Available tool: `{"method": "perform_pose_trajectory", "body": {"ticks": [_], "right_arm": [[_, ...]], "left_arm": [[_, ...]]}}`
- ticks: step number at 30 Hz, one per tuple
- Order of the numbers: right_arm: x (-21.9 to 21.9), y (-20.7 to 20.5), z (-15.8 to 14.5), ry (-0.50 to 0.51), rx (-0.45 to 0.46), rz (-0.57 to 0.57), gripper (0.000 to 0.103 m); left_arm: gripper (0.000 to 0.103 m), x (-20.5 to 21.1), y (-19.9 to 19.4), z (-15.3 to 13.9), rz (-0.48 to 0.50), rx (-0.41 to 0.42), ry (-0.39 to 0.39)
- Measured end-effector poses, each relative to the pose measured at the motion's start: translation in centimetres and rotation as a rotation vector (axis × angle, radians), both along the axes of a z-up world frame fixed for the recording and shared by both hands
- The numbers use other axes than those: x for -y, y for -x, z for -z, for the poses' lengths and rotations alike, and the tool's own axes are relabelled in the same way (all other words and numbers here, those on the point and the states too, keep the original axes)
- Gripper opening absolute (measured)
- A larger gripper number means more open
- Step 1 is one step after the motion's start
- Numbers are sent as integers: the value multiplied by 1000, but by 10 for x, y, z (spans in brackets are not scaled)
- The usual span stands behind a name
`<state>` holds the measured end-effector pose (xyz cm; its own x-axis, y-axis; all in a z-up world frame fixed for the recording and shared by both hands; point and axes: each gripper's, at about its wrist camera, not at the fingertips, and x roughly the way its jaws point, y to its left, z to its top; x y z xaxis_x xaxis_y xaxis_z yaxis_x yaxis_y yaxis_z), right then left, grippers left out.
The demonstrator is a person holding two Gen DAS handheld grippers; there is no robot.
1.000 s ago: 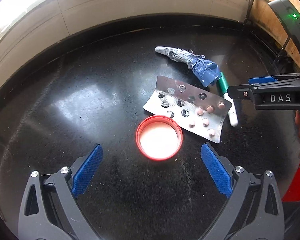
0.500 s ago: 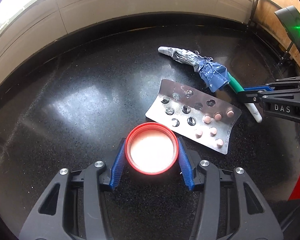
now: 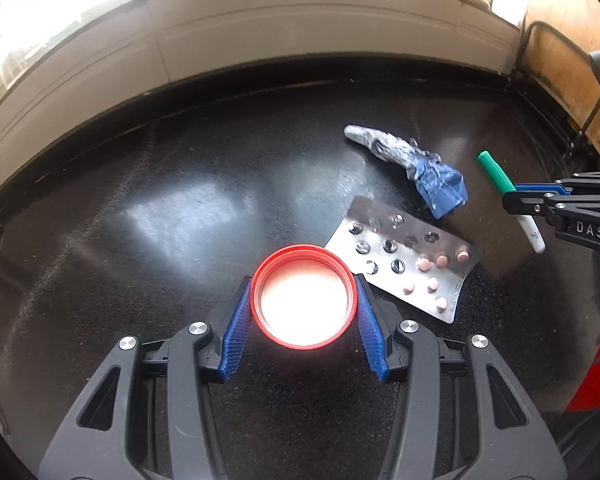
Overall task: Collect trash
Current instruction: 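Grasp the red bottle cap with the left tool while the right tool grasps the green marker, then carry cap and marker to the bin and open both tools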
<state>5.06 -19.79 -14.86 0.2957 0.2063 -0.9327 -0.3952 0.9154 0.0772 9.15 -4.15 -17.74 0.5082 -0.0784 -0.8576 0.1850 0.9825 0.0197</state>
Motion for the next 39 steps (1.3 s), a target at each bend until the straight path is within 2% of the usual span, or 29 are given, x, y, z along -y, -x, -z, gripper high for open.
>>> {"method": "perform_pose_trajectory", "body": {"ticks": [3,9,13,17,20,23,29,32,34,37,39], "right_arm": [[-12,10,-30,-32,52,-51,14],[-73,36,-91,-130,145,-220,14],[-138,71,-129,-220,190,-397,14],[-197,117,-146,-279,190,-580,14],[-244,164,-148,-311,155,-742,14],[-288,216,-145,-327,95,-890,14],[-362,337,-110,-323,-84,-1179,14],[-386,389,-79,-288,-165,-1288,14],[-405,427,-50,-240,-178,-1375,14],[-423,461,-10,-175,-206,-1430,14],[-439,476,18,-131,-223,-1443,14]], "left_arm": [[48,-11,4,-18,-48,4,-1],[48,-53,37,-76,-197,73,-13],[48,-98,81,-110,-353,119,-35],[48,-152,137,-128,-552,136,-52],[48,-189,181,-130,-702,131,-58],[48,-226,231,-119,-863,97,-25],[48,-276,339,-65,-1136,17,60],[49,-288,385,-30,-1206,22,71],[49,-295,410,-5,-1234,36,84],[48,-310,433,43,-1257,5,89],[49,-323,441,69,-1272,-8,134]]}}
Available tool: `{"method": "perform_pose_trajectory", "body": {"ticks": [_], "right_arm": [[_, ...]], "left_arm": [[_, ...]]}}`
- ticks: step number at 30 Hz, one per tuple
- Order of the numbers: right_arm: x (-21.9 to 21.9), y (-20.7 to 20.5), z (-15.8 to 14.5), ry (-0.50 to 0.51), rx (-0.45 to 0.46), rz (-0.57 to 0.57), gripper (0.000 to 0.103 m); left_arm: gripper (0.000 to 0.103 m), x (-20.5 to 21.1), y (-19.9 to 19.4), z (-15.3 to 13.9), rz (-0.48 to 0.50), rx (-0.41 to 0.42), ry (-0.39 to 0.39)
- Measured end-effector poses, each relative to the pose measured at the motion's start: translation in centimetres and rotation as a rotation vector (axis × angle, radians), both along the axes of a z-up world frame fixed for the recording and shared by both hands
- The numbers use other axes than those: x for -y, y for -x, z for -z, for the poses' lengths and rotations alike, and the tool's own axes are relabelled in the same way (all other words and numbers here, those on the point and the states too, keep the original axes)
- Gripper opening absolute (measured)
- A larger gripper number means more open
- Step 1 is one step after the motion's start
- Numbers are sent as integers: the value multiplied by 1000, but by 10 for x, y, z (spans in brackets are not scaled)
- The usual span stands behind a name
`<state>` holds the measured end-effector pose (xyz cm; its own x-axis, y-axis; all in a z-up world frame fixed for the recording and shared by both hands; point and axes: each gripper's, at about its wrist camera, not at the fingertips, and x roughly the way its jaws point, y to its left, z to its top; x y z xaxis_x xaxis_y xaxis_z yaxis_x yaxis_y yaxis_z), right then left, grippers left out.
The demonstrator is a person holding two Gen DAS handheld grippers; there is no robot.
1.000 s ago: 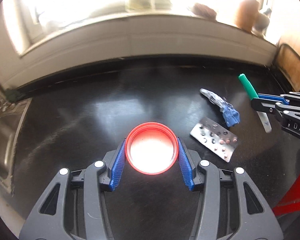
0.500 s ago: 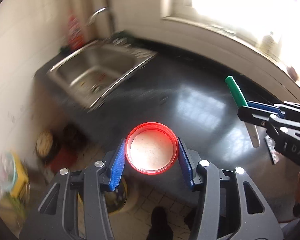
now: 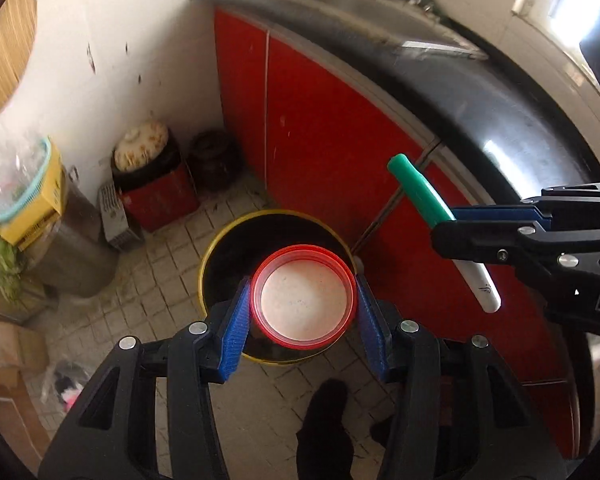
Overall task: Collect trash
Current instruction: 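Carry cap and marker to the bin and open both tools, then move both open tools back over the countertop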
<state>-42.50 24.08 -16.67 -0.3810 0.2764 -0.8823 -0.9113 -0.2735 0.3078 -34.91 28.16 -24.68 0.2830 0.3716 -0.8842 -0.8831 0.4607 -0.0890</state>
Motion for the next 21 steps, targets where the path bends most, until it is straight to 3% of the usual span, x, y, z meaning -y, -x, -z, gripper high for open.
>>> {"method": "perform_pose_trajectory", "body": {"ticks": [4,10,11,12,13,14,21], "right_arm": [[-19,11,32,30,18,-14,14],[-43,6,43,37,29,-15,14],[-46,7,44,45,32,-22,17],[-52,9,49,48,48,-26,20],[-56,9,50,44,56,-24,30],[-55,6,47,38,46,-19,41],[-28,-31,5,0,9,24,64]], "left_arm": [[49,-24,13,42,-37,26,42],[49,-43,18,57,-27,66,62],[57,-46,18,59,-32,54,69],[67,-49,18,63,-39,38,72],[82,-50,19,63,-52,13,55],[83,-49,19,61,-58,3,36],[83,-36,26,34,-56,-27,42]]}}
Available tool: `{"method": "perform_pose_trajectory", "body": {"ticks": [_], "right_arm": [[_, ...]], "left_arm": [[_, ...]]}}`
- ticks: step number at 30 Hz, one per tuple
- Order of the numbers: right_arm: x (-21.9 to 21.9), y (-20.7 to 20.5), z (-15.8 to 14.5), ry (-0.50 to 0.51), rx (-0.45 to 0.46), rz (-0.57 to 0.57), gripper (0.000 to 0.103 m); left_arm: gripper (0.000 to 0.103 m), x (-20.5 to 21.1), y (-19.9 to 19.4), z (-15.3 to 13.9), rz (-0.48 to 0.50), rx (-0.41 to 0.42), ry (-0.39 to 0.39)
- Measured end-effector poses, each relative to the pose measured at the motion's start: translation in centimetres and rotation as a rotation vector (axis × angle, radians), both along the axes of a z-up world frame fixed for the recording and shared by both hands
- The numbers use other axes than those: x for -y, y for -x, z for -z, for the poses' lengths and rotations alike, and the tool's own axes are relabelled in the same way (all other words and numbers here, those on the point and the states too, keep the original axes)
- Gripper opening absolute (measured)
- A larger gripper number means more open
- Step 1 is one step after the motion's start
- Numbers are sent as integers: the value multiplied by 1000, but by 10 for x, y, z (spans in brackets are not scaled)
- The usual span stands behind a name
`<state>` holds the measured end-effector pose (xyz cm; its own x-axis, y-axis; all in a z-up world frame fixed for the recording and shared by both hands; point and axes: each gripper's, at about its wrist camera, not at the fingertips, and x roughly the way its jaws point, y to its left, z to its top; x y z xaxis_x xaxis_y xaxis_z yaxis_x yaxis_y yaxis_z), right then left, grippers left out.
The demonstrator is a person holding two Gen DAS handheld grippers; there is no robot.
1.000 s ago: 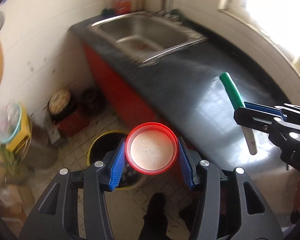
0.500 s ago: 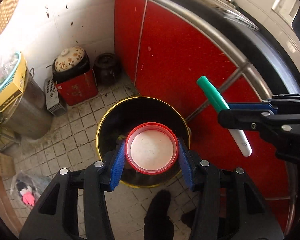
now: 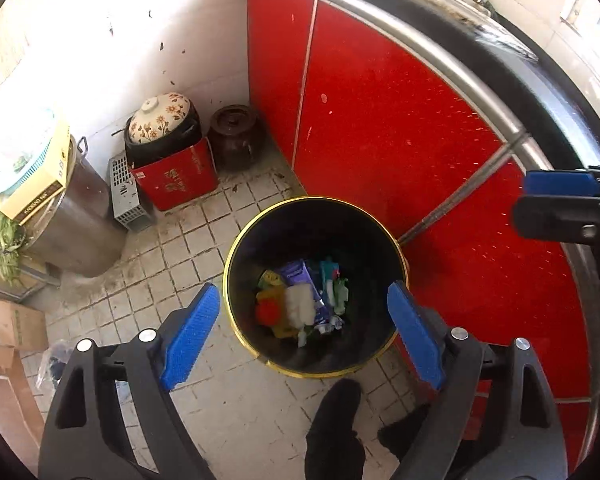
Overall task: Collect trash
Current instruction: 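Move both open tools back over the countertop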
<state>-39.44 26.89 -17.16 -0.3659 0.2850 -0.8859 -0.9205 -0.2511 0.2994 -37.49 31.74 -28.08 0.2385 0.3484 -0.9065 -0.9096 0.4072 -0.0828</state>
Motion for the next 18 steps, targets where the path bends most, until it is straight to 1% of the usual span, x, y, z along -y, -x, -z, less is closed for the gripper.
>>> {"method": "perform_pose_trajectory", "body": {"ticks": [2,4,6,8,10,11,12,13,15,16,17,18], "right_arm": [[16,-20,-22,-21,-19,42,69],[34,-46,-47,-49,-22,105,70],[51,-74,-71,-77,-14,175,73],[75,-109,-99,-113,-1,266,76],[102,-146,-123,-154,20,358,78],[122,-171,-137,-175,41,429,79],[134,-187,-143,-185,51,469,79],[154,-211,-153,-196,70,540,79],[185,-246,-163,-209,101,651,80],[206,-269,-167,-208,124,727,80],[220,-283,-168,-204,142,778,80],[241,-303,-170,-202,162,852,80]], "left_arm": [[86,10,-3,-20,10,-1,4],[87,21,-11,-39,22,-10,-3],[90,31,-26,-61,49,-27,-16],[93,41,-51,-88,86,-32,-36],[93,55,-88,-116,167,-19,-45],[93,61,-106,-127,211,-13,-50],[93,70,-129,-139,268,-4,-62],[93,77,-146,-147,313,3,-70],[93,96,-189,-164,429,15,-84],[93,111,-216,-173,500,20,-97],[93,124,-239,-180,559,28,-107],[93,135,-255,-184,603,35,-112]]}}
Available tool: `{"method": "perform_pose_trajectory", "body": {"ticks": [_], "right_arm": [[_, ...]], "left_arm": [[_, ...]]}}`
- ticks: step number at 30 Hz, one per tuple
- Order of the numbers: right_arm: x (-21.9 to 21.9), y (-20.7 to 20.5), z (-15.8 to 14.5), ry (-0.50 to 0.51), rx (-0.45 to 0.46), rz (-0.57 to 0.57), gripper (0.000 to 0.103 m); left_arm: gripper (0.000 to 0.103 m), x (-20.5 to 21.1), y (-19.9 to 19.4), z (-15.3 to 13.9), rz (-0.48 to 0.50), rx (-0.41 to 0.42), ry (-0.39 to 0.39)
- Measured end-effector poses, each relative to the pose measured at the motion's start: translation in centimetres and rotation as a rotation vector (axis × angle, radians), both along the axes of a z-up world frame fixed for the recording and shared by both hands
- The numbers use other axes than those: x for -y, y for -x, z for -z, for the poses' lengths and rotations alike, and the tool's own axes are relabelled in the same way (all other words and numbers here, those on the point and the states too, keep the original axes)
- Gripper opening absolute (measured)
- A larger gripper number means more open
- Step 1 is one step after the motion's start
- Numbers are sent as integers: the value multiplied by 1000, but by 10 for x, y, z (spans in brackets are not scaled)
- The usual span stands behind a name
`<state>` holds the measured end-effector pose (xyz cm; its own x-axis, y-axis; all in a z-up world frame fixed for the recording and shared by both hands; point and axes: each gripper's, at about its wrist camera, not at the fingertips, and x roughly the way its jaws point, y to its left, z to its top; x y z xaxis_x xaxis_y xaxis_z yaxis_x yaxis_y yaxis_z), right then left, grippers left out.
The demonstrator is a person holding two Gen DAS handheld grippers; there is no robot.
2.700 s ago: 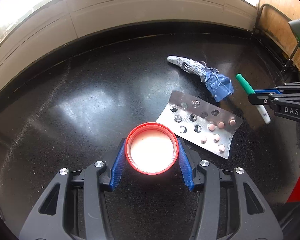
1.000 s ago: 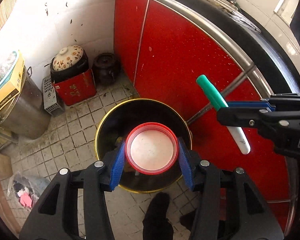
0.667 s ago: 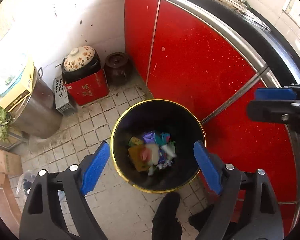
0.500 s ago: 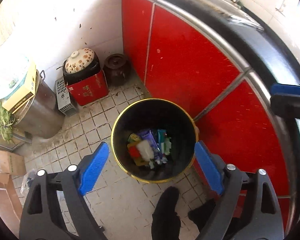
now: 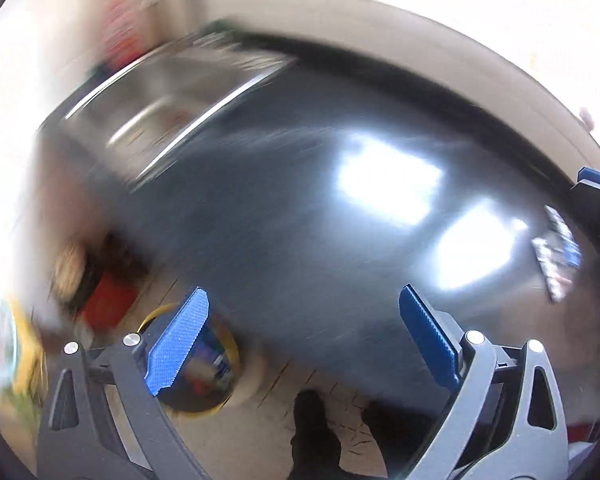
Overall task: Collect trash
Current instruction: 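Move both open tools back over the countertop, then grasp the pill blister pack with the left tool while the right tool grasps the foil-and-blue wrapper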
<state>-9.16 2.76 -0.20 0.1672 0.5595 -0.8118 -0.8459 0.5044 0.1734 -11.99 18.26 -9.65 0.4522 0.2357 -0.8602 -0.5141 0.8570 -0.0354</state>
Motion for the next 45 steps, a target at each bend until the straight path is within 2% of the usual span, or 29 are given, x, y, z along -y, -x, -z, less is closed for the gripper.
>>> {"method": "perform_pose_trajectory", "body": {"ticks": [3,6,8,10,14,20,24,28,32,37,40,42,45], "right_arm": [[53,-41,2,4,14,159,80],[107,-72,10,13,10,290,80],[137,-86,17,21,3,359,80],[169,-100,24,38,-6,410,80],[199,-116,34,55,-15,450,80],[204,-132,52,74,-32,442,80],[205,-154,75,102,-69,428,80],[198,-180,107,130,-117,386,80],[191,-203,138,167,-151,338,79],[180,-225,163,193,-184,273,77],[173,-235,176,200,-223,243,71],[169,-239,185,215,-243,224,66],[166,-239,196,232,-272,207,42]], "left_arm": [[93,49,-62,-11,166,0,9],[93,95,-101,-17,298,10,40],[94,128,-120,-22,370,14,25],[94,163,-136,-21,438,0,4],[93,199,-153,-15,499,-19,24],[94,222,-169,-3,509,-66,53],[94,234,-187,13,481,-94,124],[94,249,-213,42,423,-129,171],[93,264,-238,73,367,-177,173],[93,269,-256,99,288,-206,195],[94,270,-261,113,246,-228,209],[94,275,-263,115,241,-219,167],[93,280,-264,115,239,-207,153]]}}
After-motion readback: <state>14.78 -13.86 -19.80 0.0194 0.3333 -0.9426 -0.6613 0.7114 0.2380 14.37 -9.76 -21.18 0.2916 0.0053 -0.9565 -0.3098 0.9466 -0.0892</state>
